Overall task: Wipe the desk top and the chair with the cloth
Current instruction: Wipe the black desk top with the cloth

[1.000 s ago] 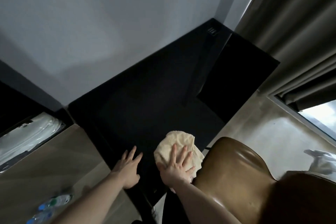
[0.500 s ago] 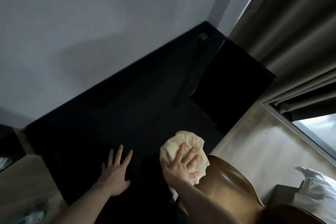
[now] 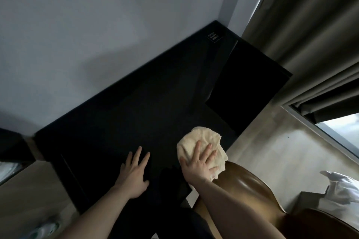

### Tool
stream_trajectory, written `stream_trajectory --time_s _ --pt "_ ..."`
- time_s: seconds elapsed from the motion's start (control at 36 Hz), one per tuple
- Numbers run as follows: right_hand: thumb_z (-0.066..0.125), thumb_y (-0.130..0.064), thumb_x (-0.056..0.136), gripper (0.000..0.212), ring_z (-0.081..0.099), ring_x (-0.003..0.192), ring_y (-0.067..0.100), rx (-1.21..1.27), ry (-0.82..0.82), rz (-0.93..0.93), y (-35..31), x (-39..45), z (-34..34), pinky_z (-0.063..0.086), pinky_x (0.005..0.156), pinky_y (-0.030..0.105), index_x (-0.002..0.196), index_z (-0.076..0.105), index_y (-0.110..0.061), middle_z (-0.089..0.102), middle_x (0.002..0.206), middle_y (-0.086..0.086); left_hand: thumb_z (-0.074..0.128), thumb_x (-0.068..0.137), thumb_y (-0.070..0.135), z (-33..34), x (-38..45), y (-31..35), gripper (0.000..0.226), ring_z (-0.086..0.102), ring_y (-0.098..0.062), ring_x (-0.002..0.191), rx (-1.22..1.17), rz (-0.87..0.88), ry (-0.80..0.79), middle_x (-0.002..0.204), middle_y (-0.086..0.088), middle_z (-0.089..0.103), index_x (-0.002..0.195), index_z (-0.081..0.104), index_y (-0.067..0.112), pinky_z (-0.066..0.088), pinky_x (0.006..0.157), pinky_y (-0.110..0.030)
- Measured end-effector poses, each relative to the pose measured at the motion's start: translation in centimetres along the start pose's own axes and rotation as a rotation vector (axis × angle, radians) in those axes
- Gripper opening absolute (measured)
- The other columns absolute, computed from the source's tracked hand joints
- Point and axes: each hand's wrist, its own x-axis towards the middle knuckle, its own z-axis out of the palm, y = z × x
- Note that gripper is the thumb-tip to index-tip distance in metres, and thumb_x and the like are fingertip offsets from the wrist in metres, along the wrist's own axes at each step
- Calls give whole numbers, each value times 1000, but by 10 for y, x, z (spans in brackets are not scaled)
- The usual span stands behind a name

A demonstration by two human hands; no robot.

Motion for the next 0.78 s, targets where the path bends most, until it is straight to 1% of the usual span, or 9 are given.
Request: stream_trajectory --time_s 0.08,0.19,0.39,0.5,0.61,0.78 --pt "29 -74 94 91 -41 143 36 -27 -5 -4 7 -1 -1 0 116 72 151 -31 -37 -48 153 6 61 95 40 6 -8 4 96 -15 -34 154 28 -1 -7 163 -1 -32 161 -9 32 15 124 -55" --pt "28 -76 91 93 -39 144 36 -29 -31 8 9 0 -7 2 116 72 152 -29 -37 -46 155 6 62 95 38 3 -13 7 96 -17 -35 153 54 2 -22 164 -1 -31 161 -8 32 12 124 -57" --pt "29 -80 89 97 -41 143 34 13 -72 46 18 14 -29 0 116 71 150 -34 -39 -51 152 3 62 95 40 -33 3 24 96 -17 -35 153 96 31 40 164 -1 -30 161 -7 31 13 124 -57" --pt "32 -78 90 97 -42 142 35 72 -70 56 24 31 -51 0 116 71 149 -35 -38 -53 150 3 62 95 40 -57 22 42 96 -17 -34 153 107 62 39 164 0 -31 161 -7 31 13 124 -57" --pt "32 -78 90 99 -43 141 37 111 -50 80 28 56 -76 -1 115 74 151 -34 -36 -53 150 4 62 96 40 -79 48 65 96 -17 -33 153 121 85 2 163 1 -32 160 -8 33 12 124 -57" --pt "34 -75 91 101 -43 140 40 155 -10 125 37 110 -117 3 113 76 151 -34 -33 -54 148 8 63 95 41 -115 100 105 96 -17 -33 153 131 112 -20 163 1 -31 161 -7 33 12 124 -57"
